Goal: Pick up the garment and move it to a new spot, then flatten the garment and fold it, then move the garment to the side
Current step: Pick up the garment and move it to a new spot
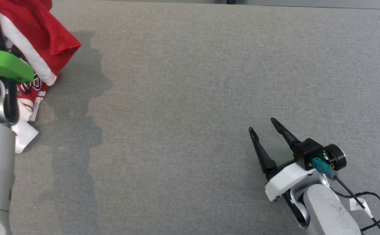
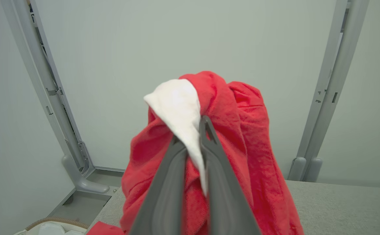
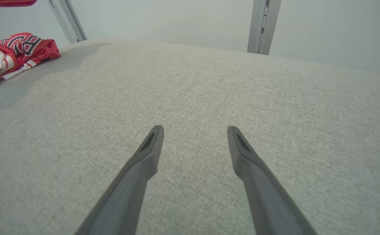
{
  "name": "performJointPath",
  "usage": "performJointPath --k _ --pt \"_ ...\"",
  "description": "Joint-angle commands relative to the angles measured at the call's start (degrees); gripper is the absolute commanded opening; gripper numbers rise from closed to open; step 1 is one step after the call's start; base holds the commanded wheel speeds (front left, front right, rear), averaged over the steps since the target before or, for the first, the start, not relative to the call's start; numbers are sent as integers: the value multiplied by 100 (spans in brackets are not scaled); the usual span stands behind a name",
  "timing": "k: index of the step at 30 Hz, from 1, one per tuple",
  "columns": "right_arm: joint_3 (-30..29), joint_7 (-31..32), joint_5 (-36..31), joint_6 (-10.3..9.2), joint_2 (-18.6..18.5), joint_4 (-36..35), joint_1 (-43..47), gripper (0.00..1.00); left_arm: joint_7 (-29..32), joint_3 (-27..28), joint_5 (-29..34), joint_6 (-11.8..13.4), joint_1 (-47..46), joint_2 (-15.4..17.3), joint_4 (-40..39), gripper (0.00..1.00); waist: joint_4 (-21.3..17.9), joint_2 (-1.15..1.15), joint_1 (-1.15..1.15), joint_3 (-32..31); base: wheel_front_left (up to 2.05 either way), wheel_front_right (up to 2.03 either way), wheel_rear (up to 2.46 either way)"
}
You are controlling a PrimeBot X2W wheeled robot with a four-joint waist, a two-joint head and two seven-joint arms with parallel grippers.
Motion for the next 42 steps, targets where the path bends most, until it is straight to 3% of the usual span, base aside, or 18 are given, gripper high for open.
performJointPath --k 1,9,15,24,25,26,27,34,42 --pt "11 -2 69 -10 -27 -23 120 100 -3 -60 35 -24 163 -140 -114 0 -323 -1 0 -261 0 0 0" --pt "92 -2 267 -9 -27 -64 355 100 -4 -541 -178 -26 722 -858 -577 0 -1113 -1 0 -513 0 0 0" --pt "123 -2 328 -9 -25 -77 474 100 -5 -1251 -297 -26 1110 -1351 -618 0 -1737 -1 0 -576 0 0 0" --pt "158 -2 371 -9 -23 -117 622 100 -4 -2103 -153 -25 1633 -1674 -472 0 -2395 -1 0 -598 0 0 0" --pt "151 -2 365 -9 -24 -113 626 100 -4 -2124 -129 -25 1693 -1688 -421 19 -2416 -1 0 -601 0 0 0" --pt "144 -2 355 -9 -22 -110 631 100 -4 -2100 -102 -26 1773 -1705 -357 72 -2436 -1 0 -610 0 0 0" --pt "139 -2 350 -9 -22 -109 642 100 -4 -2074 -79 -26 1839 -1713 -302 100 -2446 -1 0 -617 0 0 0" --pt "7 -2 321 -9 -21 -91 748 100 -4 -1520 347 136 2587 -1680 -237 100 -2284 -1 0 -809 0 0 0" --pt "-42 -2 242 -9 -23 -127 892 100 -3 -433 945 311 3564 -1612 -1003 100 -2020 -1 0 -1142 0 0 0"
